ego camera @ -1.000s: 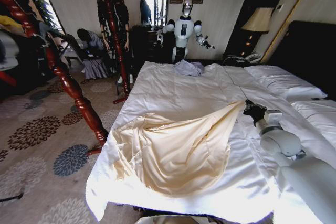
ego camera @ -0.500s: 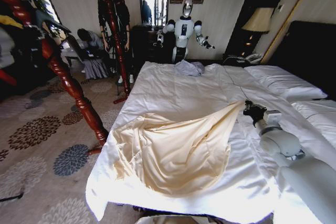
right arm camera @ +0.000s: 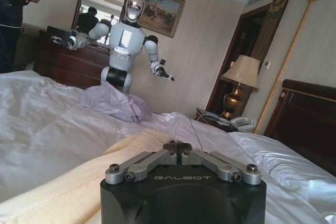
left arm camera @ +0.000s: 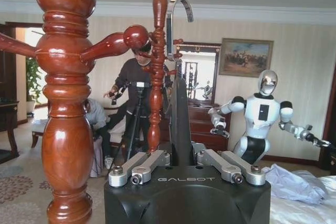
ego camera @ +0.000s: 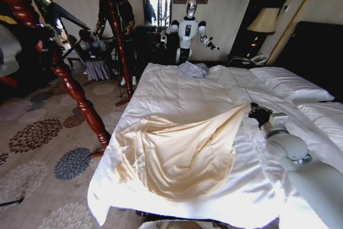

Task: Pick up the clothes from the bed and hang them on the clothes hanger.

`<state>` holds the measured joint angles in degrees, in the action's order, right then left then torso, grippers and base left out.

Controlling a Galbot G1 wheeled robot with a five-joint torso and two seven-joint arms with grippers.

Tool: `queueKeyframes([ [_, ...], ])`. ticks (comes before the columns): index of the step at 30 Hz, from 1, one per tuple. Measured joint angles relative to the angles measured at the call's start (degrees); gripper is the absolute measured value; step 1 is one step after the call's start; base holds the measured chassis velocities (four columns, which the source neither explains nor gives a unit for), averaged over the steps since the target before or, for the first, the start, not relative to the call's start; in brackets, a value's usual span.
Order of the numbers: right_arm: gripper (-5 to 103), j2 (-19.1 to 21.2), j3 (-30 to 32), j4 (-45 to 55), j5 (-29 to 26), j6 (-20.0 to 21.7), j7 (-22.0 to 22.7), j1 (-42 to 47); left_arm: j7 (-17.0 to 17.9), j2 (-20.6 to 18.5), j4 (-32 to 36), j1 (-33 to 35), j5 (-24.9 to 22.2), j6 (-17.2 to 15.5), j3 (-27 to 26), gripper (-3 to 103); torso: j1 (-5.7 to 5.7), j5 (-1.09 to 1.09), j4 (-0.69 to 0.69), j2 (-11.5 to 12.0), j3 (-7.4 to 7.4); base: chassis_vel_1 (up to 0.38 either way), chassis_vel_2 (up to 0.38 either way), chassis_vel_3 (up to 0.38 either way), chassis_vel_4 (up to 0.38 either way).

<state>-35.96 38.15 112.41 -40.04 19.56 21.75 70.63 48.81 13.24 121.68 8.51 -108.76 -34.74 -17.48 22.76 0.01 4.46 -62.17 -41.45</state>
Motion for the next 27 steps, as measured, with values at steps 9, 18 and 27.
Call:
queueKeyframes([
  [9,0,-0.8,-0.6,-1.0,0.4,-0.3,0.0,-0.4,-5.2,1.5,4.5,6.6,2.2,6.3,-2.7,16,0.0,0.01,0.01,0.0,0.0,0.0,0.0,0.0,0.0],
  [18,0,-0.6,-0.7,-1.7,1.2,-0.5,-0.2,-0.1,-13.2,5.3,9.5,11.0,7.2,11.3,1.0,16,0.0,0.01,0.01,0.0,0.0,0.0,0.0,0.0,0.0],
  [27,0,-0.1,-2.1,-2.7,1.6,-0.6,0.0,-0.9,-21.9,9.3,13.9,22.0,16.5,16.2,2.1,16,0.0,-0.01,-0.01,0.0,0.0,0.0,0.0,0.0,0.0],
])
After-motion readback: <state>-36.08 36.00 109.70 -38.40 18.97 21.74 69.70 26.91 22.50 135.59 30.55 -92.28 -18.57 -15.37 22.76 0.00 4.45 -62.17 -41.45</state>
